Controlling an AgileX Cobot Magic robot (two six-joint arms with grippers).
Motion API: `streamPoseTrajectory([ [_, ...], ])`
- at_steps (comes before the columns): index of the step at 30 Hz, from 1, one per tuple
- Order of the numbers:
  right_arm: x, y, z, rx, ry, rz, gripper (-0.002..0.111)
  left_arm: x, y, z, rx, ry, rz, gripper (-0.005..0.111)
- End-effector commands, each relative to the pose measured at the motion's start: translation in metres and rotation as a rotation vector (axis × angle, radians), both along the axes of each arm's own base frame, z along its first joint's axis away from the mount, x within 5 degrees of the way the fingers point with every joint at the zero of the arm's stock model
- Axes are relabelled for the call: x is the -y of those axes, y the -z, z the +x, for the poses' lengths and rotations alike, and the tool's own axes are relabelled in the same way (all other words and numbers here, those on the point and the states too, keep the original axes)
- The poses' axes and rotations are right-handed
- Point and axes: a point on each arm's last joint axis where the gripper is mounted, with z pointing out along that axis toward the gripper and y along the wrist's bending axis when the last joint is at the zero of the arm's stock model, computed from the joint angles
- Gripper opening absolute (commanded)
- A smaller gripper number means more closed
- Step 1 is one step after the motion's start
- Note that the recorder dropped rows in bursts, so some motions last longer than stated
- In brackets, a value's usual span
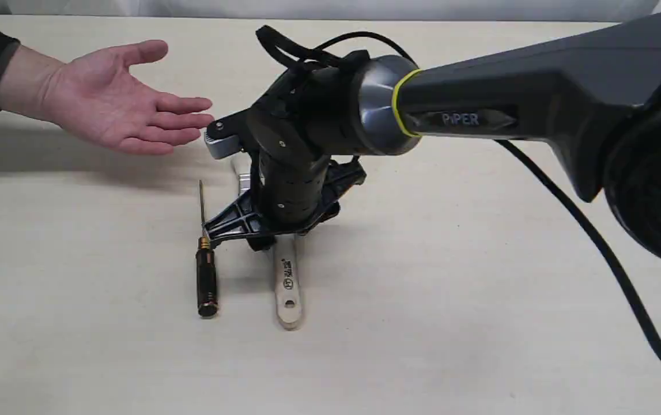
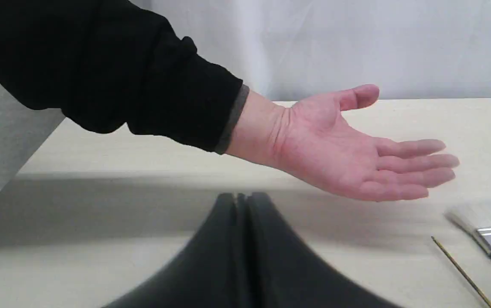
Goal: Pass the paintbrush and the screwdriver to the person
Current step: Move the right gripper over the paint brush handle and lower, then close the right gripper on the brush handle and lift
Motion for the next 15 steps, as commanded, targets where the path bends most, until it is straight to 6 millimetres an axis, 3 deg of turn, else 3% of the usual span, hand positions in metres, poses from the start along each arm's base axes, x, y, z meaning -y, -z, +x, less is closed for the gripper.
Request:
streamPoseTrajectory([
  [1, 0.001, 0.022, -0.004, -0.060, 0.020, -0.020, 0.053, 0.001, 0.000, 0.000, 0.006, 0.009, -0.006, 0.000],
  [2, 0.001, 0.023, -0.004, -0.062, 0.020, -0.021, 0.051, 0.001, 0.000, 0.000, 0.006, 0.009, -0.006, 0.000],
  [9, 0.002, 0.021, -0.004, -0.057, -0.122, -0.058, 0.004, 0.001, 0.000, 0.000, 0.006, 0.009, -0.006, 0.000],
  [11, 0.002, 0.015, -0.004, -0.048, -0.159, -0.061, 0.004, 0.001, 0.000, 0.000, 0.007, 0.009, -0.006, 0.000],
  [15, 0.002, -0.023, -0.004, 0.016, -0.197, -0.019, 0.004, 0.000, 0.000, 0.000, 0.007, 0.008, -0.001, 0.000],
])
